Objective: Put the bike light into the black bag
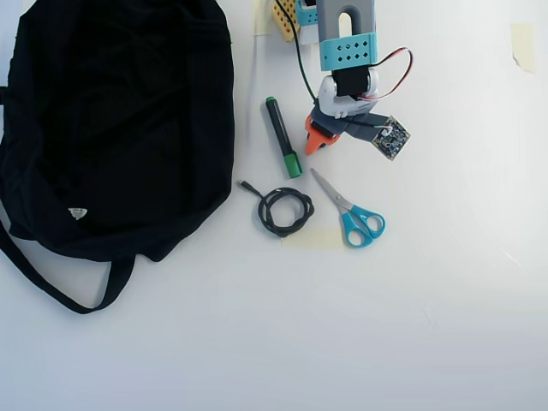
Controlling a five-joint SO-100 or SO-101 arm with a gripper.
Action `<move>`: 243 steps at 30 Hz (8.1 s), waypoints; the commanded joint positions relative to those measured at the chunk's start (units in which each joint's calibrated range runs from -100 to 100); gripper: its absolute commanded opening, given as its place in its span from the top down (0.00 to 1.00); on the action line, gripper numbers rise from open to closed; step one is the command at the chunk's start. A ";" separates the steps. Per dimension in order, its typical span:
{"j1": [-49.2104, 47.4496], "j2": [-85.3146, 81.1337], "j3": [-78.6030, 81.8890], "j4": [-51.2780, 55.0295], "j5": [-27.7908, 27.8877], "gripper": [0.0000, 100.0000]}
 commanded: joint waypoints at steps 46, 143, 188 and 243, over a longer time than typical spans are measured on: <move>0.43 -1.12 -2.53 -1.49 -0.32 0.98; 73.65 2.53 -17.98 -27.07 -29.05 0.97; 10.07 -87.18 35.84 9.97 -24.33 0.98; 9.62 -101.95 64.14 10.05 -24.81 0.98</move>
